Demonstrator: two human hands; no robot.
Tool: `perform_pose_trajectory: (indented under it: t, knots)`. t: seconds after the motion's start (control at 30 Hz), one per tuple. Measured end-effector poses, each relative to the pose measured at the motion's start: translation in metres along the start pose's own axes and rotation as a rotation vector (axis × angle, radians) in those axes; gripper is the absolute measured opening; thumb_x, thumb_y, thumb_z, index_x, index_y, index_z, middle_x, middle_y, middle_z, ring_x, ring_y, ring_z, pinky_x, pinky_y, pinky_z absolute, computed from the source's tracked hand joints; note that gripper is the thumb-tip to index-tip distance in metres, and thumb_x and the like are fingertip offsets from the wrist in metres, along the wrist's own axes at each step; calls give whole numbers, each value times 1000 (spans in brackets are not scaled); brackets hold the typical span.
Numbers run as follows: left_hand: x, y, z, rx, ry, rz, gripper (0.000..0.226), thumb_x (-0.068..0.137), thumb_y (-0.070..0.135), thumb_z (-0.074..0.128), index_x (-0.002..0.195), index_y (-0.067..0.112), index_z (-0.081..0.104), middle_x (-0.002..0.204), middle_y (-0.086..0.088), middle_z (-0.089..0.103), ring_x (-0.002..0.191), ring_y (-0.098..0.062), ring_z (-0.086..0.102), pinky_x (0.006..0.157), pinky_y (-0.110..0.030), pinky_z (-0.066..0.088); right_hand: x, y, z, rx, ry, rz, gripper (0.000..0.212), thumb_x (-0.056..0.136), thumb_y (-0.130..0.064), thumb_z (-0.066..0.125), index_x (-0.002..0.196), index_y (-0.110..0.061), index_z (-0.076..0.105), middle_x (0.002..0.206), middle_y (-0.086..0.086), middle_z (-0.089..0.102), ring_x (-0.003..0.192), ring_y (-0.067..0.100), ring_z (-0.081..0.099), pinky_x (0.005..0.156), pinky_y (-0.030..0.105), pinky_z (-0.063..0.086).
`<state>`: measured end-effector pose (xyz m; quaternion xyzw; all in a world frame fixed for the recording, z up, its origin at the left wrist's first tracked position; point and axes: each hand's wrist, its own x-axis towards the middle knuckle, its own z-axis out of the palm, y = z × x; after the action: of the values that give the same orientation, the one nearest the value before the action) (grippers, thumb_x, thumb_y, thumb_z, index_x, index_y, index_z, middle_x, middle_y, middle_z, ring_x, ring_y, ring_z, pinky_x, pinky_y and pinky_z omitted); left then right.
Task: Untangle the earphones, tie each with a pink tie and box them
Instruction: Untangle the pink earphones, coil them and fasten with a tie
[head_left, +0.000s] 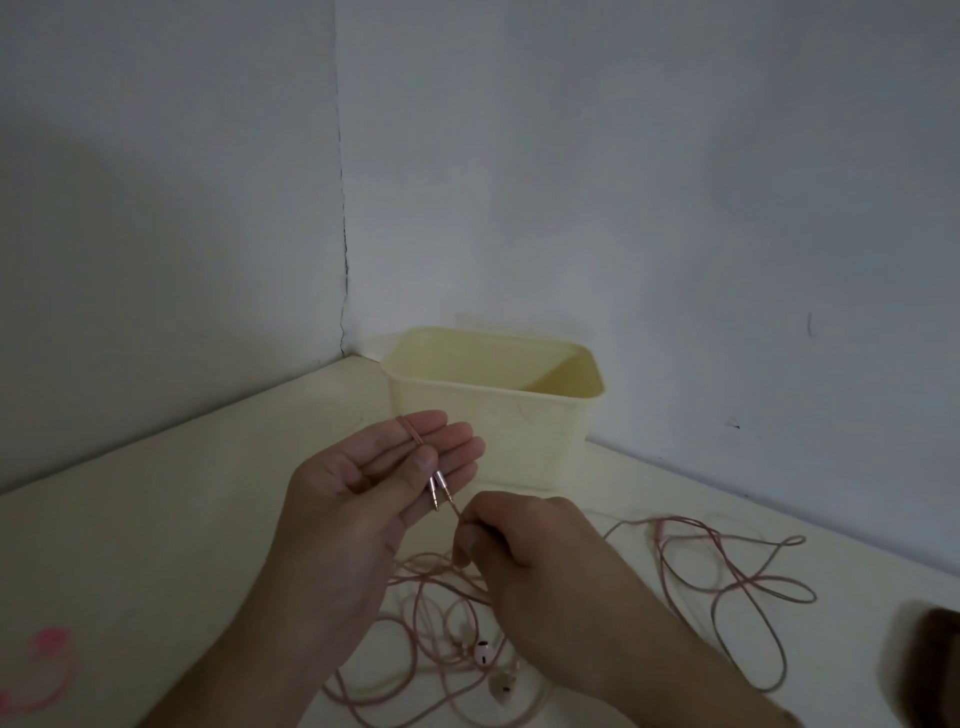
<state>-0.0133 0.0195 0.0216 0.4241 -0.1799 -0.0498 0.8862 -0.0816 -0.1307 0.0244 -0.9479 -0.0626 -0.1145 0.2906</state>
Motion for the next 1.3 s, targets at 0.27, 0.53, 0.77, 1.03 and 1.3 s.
perform_pose_trajectory:
  t: [0.27, 0.53, 0.77, 1.03, 1.3]
  knots:
    - [-2, -4, 0, 68, -17, 32, 30, 94, -13, 54, 120, -7, 66, 113, -23, 77, 109, -37, 75, 89, -32, 61, -4, -6, 5, -79, -83, -8, 17, 106, -34, 45, 102, -25, 59, 88, 0, 68, 80, 24, 65, 76, 47, 56]
    - [-4, -13, -10, 788, -242, 164, 31, 96, 1, 60, 100, 27, 77, 97, 3, 80, 94, -14, 75, 89, -37, 60, -9, -18, -22, -157, -3, -83, 11, 100, -41, 53, 96, -30, 55, 85, -4, 68, 82, 20, 65, 74, 43, 55]
    - [-6, -1, -4, 458, -464, -75, 24, 91, 11, 53, 98, 2, 75, 71, -5, 61, 68, -19, 52, 70, -25, 46, -8, -8, -50, -29, 273, -104, 19, 96, -36, 72, 80, -29, 67, 63, -18, 63, 58, 10, 56, 54, 25, 40]
    - [-7, 3, -3, 39, -524, -308, 20, 96, 15, 64, 102, -4, 70, 73, -6, 49, 62, -15, 46, 60, -26, 44, -2, -2, -39, 294, 298, -47, 27, 100, -27, 69, 74, -25, 65, 53, -11, 47, 51, 6, 41, 51, 15, 33]
    - [-6, 11, 5, -180, -99, -118, 27, 88, 4, 54, 88, 2, 81, 93, -21, 77, 80, -26, 78, 67, -29, 63, -3, -3, -4, 181, 62, -9, 24, 105, -14, 55, 85, -25, 61, 67, -23, 59, 64, 3, 56, 61, 15, 37]
